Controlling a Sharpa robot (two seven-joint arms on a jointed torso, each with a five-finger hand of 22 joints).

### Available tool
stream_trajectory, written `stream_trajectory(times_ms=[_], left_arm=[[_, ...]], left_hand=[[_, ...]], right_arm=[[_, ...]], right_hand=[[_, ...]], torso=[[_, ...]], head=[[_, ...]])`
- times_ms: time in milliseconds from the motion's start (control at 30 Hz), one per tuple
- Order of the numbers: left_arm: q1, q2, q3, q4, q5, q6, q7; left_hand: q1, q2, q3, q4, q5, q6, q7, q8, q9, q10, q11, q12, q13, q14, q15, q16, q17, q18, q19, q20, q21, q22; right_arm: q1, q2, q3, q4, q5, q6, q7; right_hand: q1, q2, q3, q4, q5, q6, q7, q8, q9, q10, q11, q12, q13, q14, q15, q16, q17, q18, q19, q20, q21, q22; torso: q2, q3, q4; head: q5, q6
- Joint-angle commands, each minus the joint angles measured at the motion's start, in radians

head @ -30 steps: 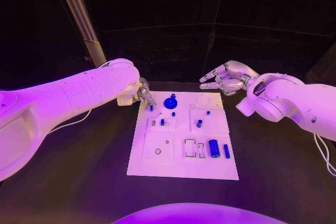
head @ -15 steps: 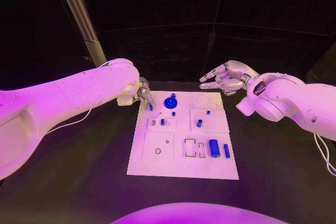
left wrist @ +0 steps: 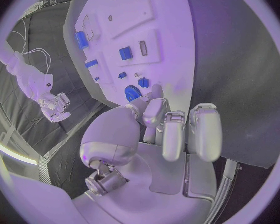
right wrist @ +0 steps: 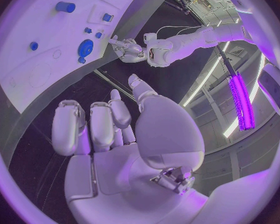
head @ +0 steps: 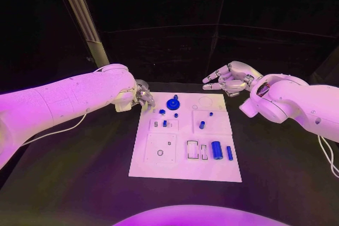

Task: Assemble the parts on the task board

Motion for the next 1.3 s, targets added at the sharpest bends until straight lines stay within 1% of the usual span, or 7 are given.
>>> stream_trajectory(times_ms=[33, 333, 433, 633, 800, 1067, 1300], left_arm=[[0.002, -0.027, 0.000, 0.052, 0.011, -0.113, 0.007], [0.001, -0.075, -0.001, 0.128, -0.001, -0.181, 0.020], [0.001, -0.076, -0.001, 0.131, -0.002, -0.195, 0.035], [0.001, -0.071, -0.002, 0.129, 0.005, -0.231, 0.076], [0.001, -0.061, -0.010, 0.121, 0.007, -0.224, 0.090], [0.002, -0.028, -0.018, 0.087, 0.005, -0.164, 0.054], [0.002, 0.025, -0.024, 0.029, -0.034, -0.120, 0.017]], left_hand=[[-0.007, -0.005, 0.093, -0.081, 0.011, -0.002, -0.006, 0.008, 0.005, 0.006, -0.002, 0.000, -0.001, 0.092, -0.008, 0.004, 0.201, -0.009, 0.008, -0.002, -0.002, 0.117], [-0.011, -0.012, 0.104, -0.081, 0.014, -0.002, -0.006, 0.012, 0.011, 0.006, -0.003, -0.001, -0.002, 0.092, -0.009, 0.004, 0.200, -0.008, 0.007, -0.004, -0.003, 0.117], [-0.022, -0.019, 0.112, -0.071, -0.023, -0.013, -0.007, 0.009, 0.013, 0.004, -0.003, -0.009, -0.006, 0.091, -0.008, 0.000, 0.194, -0.007, 0.004, -0.003, -0.008, 0.113], [-0.061, -0.093, 0.080, -0.047, -0.155, -0.028, -0.015, -0.016, -0.012, -0.029, -0.008, -0.090, -0.050, 0.078, -0.005, -0.035, 0.149, 0.006, -0.030, 0.001, -0.051, 0.069], [-0.108, -0.148, 0.027, 0.006, -0.161, -0.040, 0.001, -0.058, -0.063, -0.059, 0.001, -0.186, -0.105, 0.073, 0.001, -0.053, 0.128, 0.011, -0.043, 0.003, -0.072, 0.050], [-0.153, -0.235, -0.046, 0.115, -0.163, -0.044, 0.019, -0.115, -0.153, -0.049, 0.017, -0.169, -0.099, 0.078, 0.013, -0.042, 0.142, 0.007, -0.031, 0.015, -0.064, 0.061], [-0.138, -0.282, -0.077, 0.192, -0.162, -0.020, 0.016, -0.121, -0.191, -0.042, 0.016, -0.143, -0.085, 0.081, 0.014, -0.032, 0.155, 0.005, -0.022, 0.017, -0.056, 0.072]], right_arm=[[0.002, -0.001, 0.001, -0.001, 0.005, 0.005, 0.009], [0.002, -0.002, 0.001, -0.004, 0.007, 0.006, 0.010], [0.002, -0.001, 0.001, -0.006, 0.007, 0.006, 0.010], [0.002, 0.001, 0.000, -0.008, 0.007, 0.007, 0.009], [0.002, 0.002, 0.000, -0.009, 0.007, 0.008, 0.008], [0.002, 0.005, 0.000, -0.010, 0.007, 0.008, 0.006], [0.002, 0.008, 0.000, -0.011, 0.007, 0.009, 0.005]], right_hand=[[-0.007, 0.003, -0.003, -0.004, 0.006, 0.008, 0.002, -0.004, -0.001, 0.003, 0.001, -0.001, -0.001, 0.017, -0.006, -0.005, 0.001, 0.013, -0.001, -0.004, -0.005, 0.002], [-0.008, 0.003, -0.003, -0.004, 0.006, 0.008, 0.002, -0.004, -0.001, 0.003, 0.001, -0.001, -0.001, 0.017, -0.006, -0.005, 0.001, 0.013, -0.001, -0.004, -0.005, 0.001], [-0.008, 0.003, -0.003, -0.004, 0.006, 0.008, 0.002, -0.004, -0.001, 0.003, 0.001, -0.001, -0.001, 0.017, -0.006, -0.005, 0.001, 0.013, -0.001, -0.004, -0.005, 0.001], [-0.009, 0.004, -0.003, -0.004, 0.006, 0.008, 0.002, -0.004, -0.001, 0.003, 0.001, -0.001, -0.001, 0.017, -0.006, -0.005, 0.002, 0.013, -0.001, -0.005, -0.005, 0.001], [-0.009, 0.004, -0.003, -0.004, 0.006, 0.008, 0.002, -0.004, -0.001, 0.003, 0.001, -0.001, -0.001, 0.017, -0.006, -0.005, 0.002, 0.013, -0.001, -0.005, -0.005, 0.001], [-0.009, 0.004, -0.003, -0.004, 0.006, 0.008, 0.002, -0.004, -0.001, 0.003, 0.001, -0.001, -0.001, 0.017, -0.006, -0.005, 0.002, 0.013, -0.001, -0.005, -0.005, 0.001], [-0.009, 0.004, -0.003, -0.004, 0.006, 0.008, 0.002, -0.004, -0.001, 0.003, 0.001, -0.001, -0.001, 0.017, -0.006, -0.005, 0.002, 0.013, -0.001, -0.005, -0.005, 0.001]], torso=[[0.000, -0.0002, 0.0016], [-0.001, -0.0001, 0.0003], [0.000, -0.0008, -0.0021], [0.001, -0.0007, -0.0025], [0.002, -0.0002, -0.0010], [0.002, -0.0005, -0.0030], [0.001, -0.0008, -0.0020]], head=[[0.002, 0.001], [0.004, 0.008], [0.005, 0.010], [0.003, 0.013], [0.000, 0.014], [-0.001, 0.013], [-0.003, 0.012]])
